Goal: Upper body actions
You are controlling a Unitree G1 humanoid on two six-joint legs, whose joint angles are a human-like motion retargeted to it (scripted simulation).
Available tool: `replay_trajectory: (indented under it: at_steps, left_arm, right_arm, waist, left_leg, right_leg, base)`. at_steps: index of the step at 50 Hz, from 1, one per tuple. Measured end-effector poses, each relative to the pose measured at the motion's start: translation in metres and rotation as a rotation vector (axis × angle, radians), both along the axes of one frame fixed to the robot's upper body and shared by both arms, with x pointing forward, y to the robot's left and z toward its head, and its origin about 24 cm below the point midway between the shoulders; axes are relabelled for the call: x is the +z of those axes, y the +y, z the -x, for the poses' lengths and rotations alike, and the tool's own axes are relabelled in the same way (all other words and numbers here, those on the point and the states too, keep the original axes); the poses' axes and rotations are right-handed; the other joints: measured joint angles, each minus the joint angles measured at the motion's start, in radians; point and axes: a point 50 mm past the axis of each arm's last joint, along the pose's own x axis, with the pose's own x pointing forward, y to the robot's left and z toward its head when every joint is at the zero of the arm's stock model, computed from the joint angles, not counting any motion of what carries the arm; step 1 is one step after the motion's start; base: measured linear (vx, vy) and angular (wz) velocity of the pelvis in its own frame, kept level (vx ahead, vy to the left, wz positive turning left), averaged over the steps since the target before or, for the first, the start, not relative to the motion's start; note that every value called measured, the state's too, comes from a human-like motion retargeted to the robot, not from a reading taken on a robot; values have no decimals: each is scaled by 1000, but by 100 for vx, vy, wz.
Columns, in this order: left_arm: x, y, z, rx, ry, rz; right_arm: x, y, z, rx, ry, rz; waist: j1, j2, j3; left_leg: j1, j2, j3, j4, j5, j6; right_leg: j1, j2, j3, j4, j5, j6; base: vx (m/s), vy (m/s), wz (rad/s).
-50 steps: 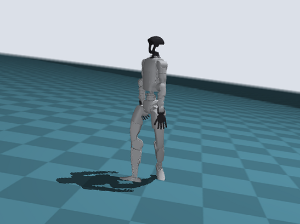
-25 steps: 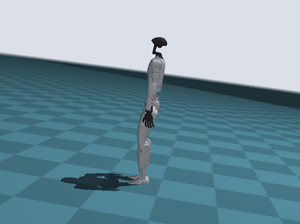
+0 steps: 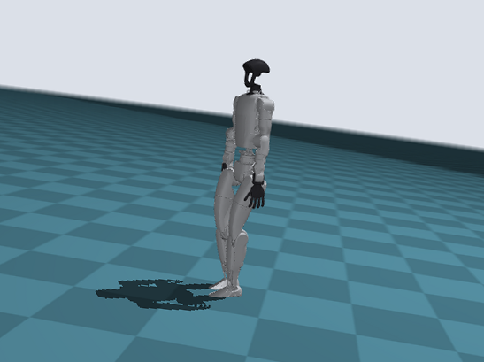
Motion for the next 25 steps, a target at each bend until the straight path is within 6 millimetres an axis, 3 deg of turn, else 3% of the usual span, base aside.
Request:
replay_trajectory:
  at_steps: [7,12,15,20,22,25]
  left_arm:
    - [2,14,2,45,-9,-59]
    - [1,5,2,183,-28,-49]
    - [0,0,2,214,-29,-37]
    - [0,-3,-10,183,-63,-34]
    - [0,-5,-11,171,-66,-30]
    - [-1,-8,-5,180,-56,-25]
  right_arm:
    - [1,0,-19,95,-39,-17]
    - [5,-13,-35,190,-86,42]
    - [5,-18,-32,181,-89,73]
    - [4,-22,-14,84,-53,64]
    - [3,-22,-1,61,-18,66]
    - [3,-23,20,55,46,77]
  waist:
    - [160,-40,53]
    - [199,-48,64]
    - [172,-53,56]
    - [135,-69,39]
    - [126,-76,20]
    - [107,-93,-27]
  left_leg:
    - [-24,-26,-87,-22,62,-40]
    - [-96,-6,13,-50,2,56]
    - [-127,64,301,-68,-47,136]
    - [-34,143,1047,-78,-146,205]
    - [15,136,1180,-59,-175,228]
    - [45,151,1212,21,-210,256]
  right_leg:
    - [30,-39,-226,-36,-41,-59]
    - [33,-94,-445,-79,-42,-52]
    - [44,-132,-604,-112,-48,-34]
    - [82,-197,-893,-157,-61,12]
    - [104,-210,-1000,-176,-67,35]
    - [117,-233,-1116,-191,-74,72]
  base:
    - [-16,-8,137]
    - [-25,-1,222]
    - [-22,8,330]
    - [-18,13,364]
    - [-1,17,351]
    - [12,24,321]
